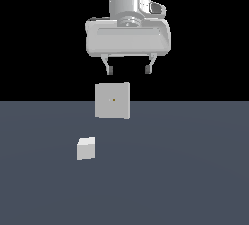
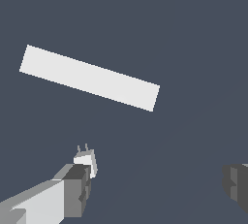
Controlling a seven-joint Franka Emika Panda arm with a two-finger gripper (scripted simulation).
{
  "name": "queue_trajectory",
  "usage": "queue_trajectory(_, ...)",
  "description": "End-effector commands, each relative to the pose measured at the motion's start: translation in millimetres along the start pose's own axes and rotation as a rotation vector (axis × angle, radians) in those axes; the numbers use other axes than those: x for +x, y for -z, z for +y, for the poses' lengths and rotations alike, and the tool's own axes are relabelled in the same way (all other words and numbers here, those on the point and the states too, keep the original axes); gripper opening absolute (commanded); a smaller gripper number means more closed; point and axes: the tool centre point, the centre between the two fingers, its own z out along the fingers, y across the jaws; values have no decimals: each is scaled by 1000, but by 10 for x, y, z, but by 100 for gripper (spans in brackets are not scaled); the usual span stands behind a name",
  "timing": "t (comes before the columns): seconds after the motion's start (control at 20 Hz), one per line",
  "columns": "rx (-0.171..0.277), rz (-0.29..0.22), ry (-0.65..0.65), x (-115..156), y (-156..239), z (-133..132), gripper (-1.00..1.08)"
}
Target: Plug the charger into the wall socket.
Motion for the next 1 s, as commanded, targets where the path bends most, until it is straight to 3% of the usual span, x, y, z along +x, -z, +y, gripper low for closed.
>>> queue_trajectory(0.0, 0, 0, 0, 0, 0, 0, 100)
queue_trajectory(0.45, 4, 22, 12, -52, -57, -55, 100)
queue_trajectory(0.95, 17, 97, 52, -223, -259, -240, 100)
